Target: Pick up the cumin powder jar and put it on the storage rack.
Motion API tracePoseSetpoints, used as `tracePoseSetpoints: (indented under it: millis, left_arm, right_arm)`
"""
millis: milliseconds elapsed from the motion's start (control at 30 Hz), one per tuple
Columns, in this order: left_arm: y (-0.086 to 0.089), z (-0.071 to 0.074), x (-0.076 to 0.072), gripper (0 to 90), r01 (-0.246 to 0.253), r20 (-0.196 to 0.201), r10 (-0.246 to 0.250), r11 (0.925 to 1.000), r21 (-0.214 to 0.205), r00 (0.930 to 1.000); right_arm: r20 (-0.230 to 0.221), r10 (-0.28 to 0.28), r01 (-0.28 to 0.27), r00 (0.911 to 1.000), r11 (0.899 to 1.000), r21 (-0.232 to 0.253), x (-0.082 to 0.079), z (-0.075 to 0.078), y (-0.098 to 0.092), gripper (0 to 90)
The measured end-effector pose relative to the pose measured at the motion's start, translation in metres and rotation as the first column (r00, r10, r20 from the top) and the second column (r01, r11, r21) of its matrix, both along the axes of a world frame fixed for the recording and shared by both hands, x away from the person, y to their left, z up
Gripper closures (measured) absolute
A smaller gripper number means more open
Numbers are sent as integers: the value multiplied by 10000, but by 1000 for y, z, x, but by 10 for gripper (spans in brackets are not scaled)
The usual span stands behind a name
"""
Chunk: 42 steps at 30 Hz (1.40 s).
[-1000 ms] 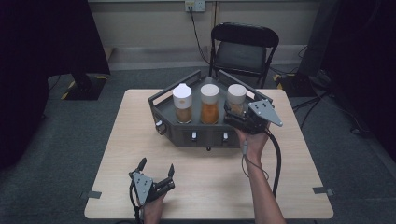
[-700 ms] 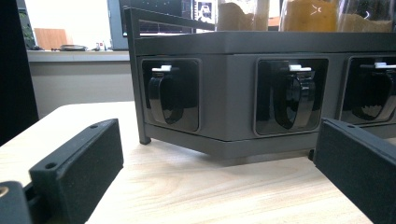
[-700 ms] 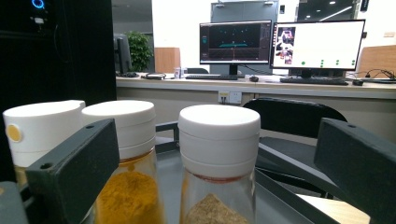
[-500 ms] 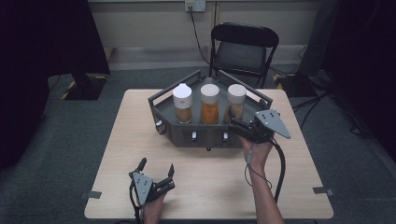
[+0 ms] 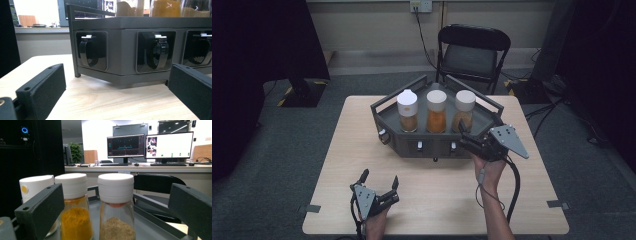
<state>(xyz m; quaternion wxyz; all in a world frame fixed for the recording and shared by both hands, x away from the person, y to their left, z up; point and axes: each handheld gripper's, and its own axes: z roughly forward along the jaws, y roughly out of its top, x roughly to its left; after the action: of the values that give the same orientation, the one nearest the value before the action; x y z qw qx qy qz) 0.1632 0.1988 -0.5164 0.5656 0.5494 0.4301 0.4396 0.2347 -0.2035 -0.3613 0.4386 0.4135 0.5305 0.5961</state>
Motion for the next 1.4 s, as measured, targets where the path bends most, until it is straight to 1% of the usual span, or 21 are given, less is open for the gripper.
tracePoseSetpoints:
  millis: [300,433,500,567,633,767,900,1033,1100,1200,1400]
  left_arm:
    - [0,0,0,10,-10,0,10,10000,-3,10000]
    - [0,0,0,10,-11,0,11,10000,-3,10000]
    - [0,0,0,10,-13,0,13,10000,-3,10000]
    - [0,0,0,10,-15,1,15,10000,-5,10000]
    - [0,0,0,10,-14,-1,14,10000,-4,10000]
    - [0,0,0,10,-14,-3,14,10000,0,10000]
    - [0,0,0,10,-26,-4,26,10000,-2,10000]
    - [-1,0,0,11,-33,-3,33,10000,-2,10000]
    - [-1,0,0,10,-34,-3,34,10000,-5,10000]
    - [-1,0,0,11,-33,-2,33,10000,-7,10000]
    - [-1,0,0,11,-35,-2,35,10000,-5,10000]
  right_arm:
    - [-128,-72,71,9999,9999,-93,-12,-7,-3,0]
    - [-27,-117,117,9999,9998,-144,-17,-9,-3,0]
    - [-20,-140,139,9999,9996,-247,-20,-9,-2,0]
    - [27,-80,81,10000,9996,-272,-23,-11,-3,0]
    - [-7,-116,115,9999,9993,-343,-27,-11,-3,0]
    - [91,-170,172,9998,9997,-179,-34,-16,-3,0]
    - [189,-234,238,9995,9995,-195,-41,-20,-4,0]
    - [261,-324,327,9991,9994,-114,-47,-25,-4,0]
    - [239,-331,332,9992,9994,-22,-50,-27,-5,0]
    - [251,-406,406,9989,9992,-24,-55,-31,-5,0]
    - [135,-549,548,9984,9985,94,-63,-39,-9,0]
